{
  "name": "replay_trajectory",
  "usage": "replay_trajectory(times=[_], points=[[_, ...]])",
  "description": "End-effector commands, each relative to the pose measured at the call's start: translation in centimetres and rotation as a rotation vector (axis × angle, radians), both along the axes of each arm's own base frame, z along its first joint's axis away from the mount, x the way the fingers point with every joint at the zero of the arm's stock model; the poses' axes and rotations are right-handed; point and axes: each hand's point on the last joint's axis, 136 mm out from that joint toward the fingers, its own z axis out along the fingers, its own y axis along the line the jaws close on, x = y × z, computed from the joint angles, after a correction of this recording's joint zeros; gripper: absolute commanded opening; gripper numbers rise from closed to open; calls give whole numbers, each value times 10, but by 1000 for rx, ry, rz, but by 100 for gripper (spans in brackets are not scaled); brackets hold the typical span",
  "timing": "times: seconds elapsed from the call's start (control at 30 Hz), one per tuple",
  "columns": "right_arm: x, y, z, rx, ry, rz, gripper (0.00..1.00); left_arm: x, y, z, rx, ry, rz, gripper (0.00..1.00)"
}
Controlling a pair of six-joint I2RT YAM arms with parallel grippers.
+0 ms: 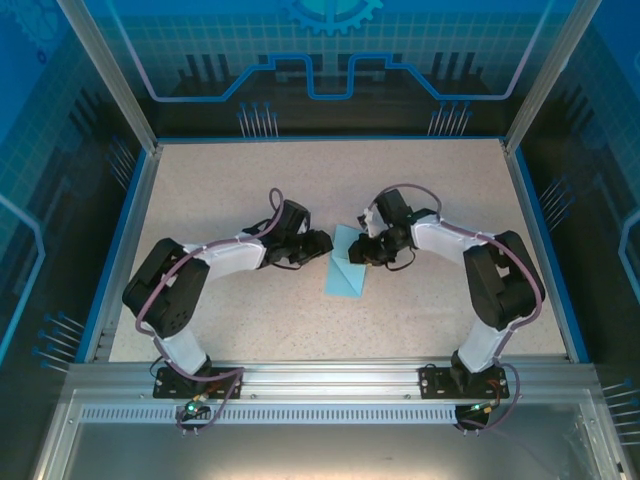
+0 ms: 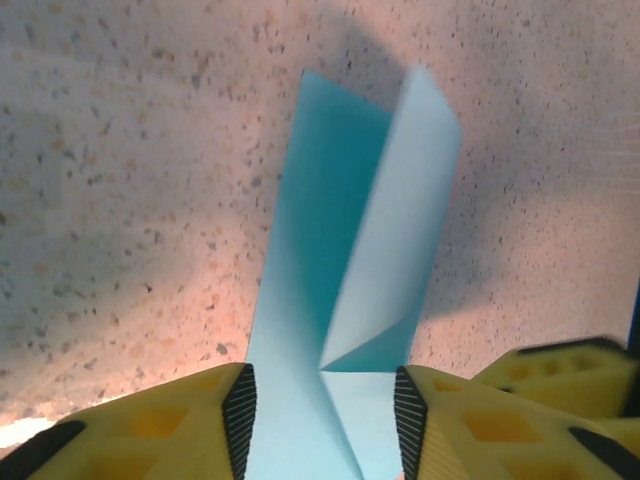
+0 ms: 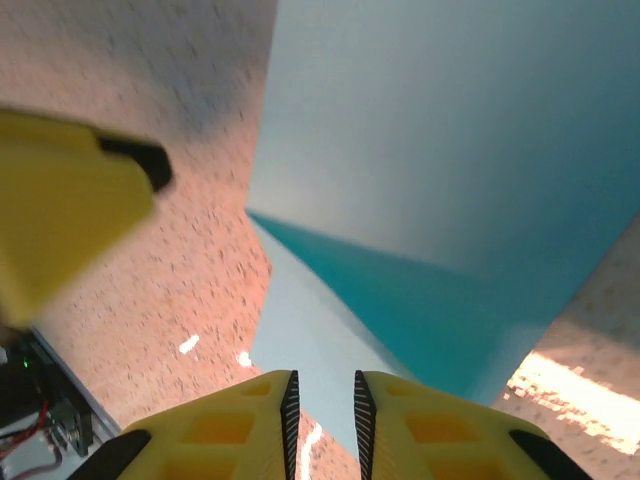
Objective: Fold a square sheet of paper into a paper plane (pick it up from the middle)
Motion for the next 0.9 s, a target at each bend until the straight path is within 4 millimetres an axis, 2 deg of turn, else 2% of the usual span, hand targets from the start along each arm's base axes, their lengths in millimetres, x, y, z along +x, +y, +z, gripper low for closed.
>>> replay_trajectory(times=[0.0, 0.13, 0.37, 0.67, 0.87], points=[[11, -9, 1, -21, -15, -24, 24, -15, -17, 2, -87, 19, -41, 51], [12, -9, -10, -30, 12, -26, 24, -24, -30, 1, -112, 29, -59, 56], [11, -18, -25, -55, 43, -47, 22, -30, -44, -10, -144, 62, -72, 55], [10, -27, -35, -80, 56, -65, 21, -33, -51, -17, -168, 72, -97, 54], [10, -30, -37, -84, 61, -72, 21, -31, -60, -19, -200, 17, -145, 52]])
